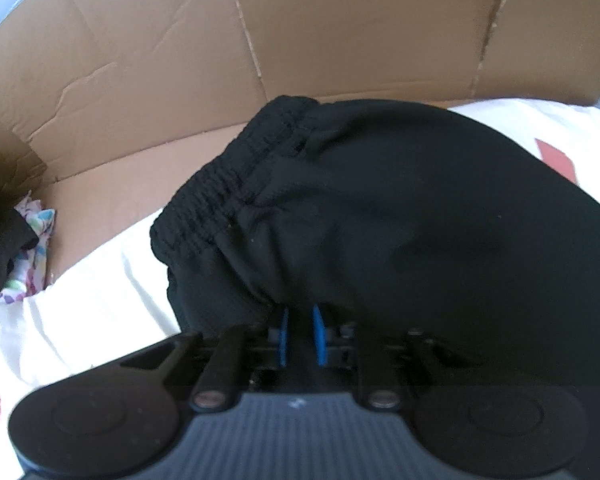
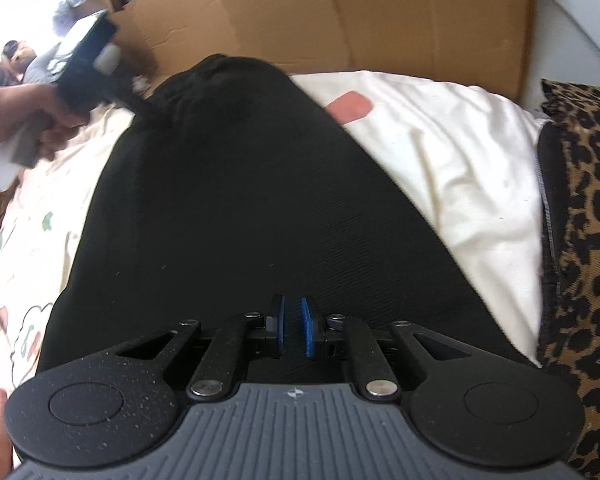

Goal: Fold clothes
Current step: 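Open both grippers and release the folded shorts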

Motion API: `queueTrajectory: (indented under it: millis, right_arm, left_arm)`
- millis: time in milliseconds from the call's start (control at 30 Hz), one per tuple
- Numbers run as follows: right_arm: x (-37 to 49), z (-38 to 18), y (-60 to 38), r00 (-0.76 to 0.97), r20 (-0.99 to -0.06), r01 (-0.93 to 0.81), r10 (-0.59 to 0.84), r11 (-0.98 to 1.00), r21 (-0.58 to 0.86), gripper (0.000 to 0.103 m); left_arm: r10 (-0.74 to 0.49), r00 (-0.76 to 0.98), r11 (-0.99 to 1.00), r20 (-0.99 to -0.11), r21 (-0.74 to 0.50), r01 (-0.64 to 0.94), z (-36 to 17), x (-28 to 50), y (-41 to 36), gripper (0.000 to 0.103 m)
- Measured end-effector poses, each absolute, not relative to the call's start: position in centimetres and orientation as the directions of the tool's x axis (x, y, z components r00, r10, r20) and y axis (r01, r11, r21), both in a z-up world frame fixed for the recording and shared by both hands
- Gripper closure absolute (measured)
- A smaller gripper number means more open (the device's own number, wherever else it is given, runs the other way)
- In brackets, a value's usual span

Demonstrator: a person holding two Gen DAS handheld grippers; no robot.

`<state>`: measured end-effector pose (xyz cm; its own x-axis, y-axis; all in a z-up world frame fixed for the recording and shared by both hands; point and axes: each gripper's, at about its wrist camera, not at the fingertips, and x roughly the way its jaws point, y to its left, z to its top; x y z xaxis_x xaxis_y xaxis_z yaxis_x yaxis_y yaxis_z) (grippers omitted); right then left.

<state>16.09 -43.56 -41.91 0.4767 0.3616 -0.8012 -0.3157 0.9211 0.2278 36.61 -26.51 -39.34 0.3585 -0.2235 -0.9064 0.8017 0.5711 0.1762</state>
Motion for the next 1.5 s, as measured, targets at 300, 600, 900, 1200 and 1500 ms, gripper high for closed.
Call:
queueTrajectory:
  millis: [300,600,900,1200,1500]
  right_arm:
    - [15.1,-41.9,-39.9,0.466,-0.781,-0.365,0.415,0.895,0.258,0.067]
    - [14.6,-41.9,-35.8,0.479,-0.775,-0.437,0.412,0.878,0.196,0.067]
    - [15.4,-42.9,-32.7,0.477,-0.798,-0.451,0.368,0.882,0.137,0.066]
    - [14.8,-43.6,-32.7,0.454,-0.814,-0.474,0.361,0.872,0.123,0.066]
    - [13.1,-43.7,-33.7,0.426,-0.841,-0.486,0.332,0.869,0.097,0.065]
  left_arm:
    - [-0.298,0.358,0.61,-0.885,0.112,0.785,-36.4,34.0,-23.4,0.073]
    - [-0.349,0.314,0.569,-0.883,0.066,0.819,-36.0,31.2,-19.7,0.073]
    - [-0.328,0.334,0.656,-0.884,0.041,0.754,-39.0,31.3,-18.2,0.071]
    - [-0.366,0.287,0.737,-0.885,-0.087,0.67,-38.3,29.7,-13.9,0.073]
    - [-0.393,0.307,0.745,-0.867,-0.104,0.659,-36.1,26.1,-7.3,0.072]
